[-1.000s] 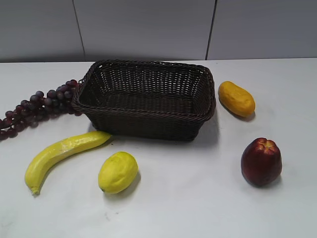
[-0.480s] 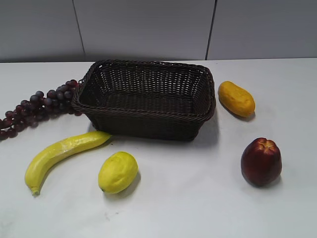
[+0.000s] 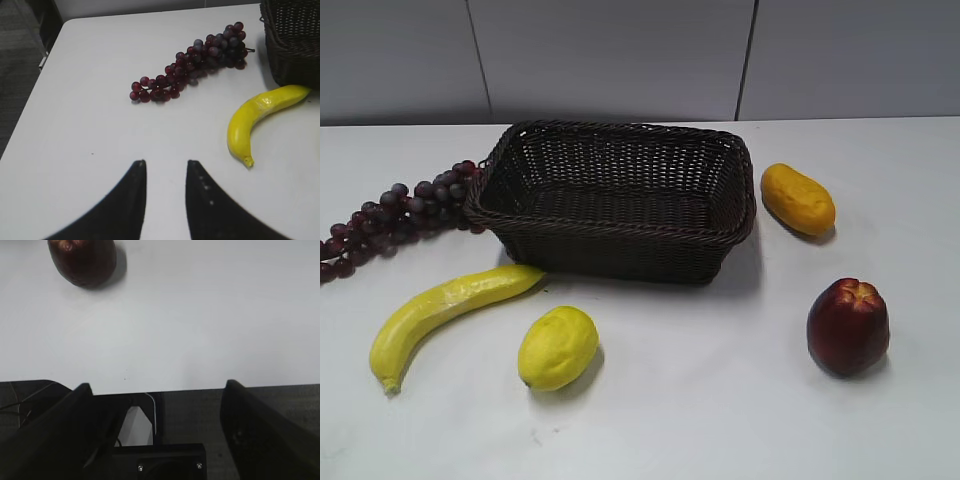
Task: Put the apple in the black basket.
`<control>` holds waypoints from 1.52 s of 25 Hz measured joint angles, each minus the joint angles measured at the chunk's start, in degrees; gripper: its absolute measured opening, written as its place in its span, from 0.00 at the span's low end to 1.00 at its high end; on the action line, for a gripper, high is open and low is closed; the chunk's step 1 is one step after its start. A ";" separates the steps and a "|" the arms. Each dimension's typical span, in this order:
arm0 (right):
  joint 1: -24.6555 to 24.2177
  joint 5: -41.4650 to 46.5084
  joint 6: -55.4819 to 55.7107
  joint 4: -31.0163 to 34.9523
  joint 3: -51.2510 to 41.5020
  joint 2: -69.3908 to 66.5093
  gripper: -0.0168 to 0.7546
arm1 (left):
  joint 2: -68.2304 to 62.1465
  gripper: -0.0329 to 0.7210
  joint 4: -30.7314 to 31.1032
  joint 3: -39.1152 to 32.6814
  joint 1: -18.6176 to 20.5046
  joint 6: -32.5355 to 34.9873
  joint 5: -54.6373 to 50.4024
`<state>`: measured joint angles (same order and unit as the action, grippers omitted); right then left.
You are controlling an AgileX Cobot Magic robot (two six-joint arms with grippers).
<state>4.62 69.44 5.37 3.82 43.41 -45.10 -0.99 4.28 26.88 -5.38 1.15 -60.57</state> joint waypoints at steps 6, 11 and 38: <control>0.00 -0.17 0.11 0.00 2.67 -10.27 0.78 | 0.00 0.31 0.00 0.00 0.00 0.00 0.00; 0.00 -0.68 0.11 0.07 7.40 -19.54 0.78 | 0.00 0.31 0.00 0.00 0.00 0.00 0.00; 11.63 -6.95 1.16 4.01 22.65 -48.60 0.78 | 0.00 0.31 -0.05 0.00 0.00 0.00 0.00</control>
<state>16.25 62.50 6.53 7.82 66.06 -93.70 -0.99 4.23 26.88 -5.38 1.15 -60.57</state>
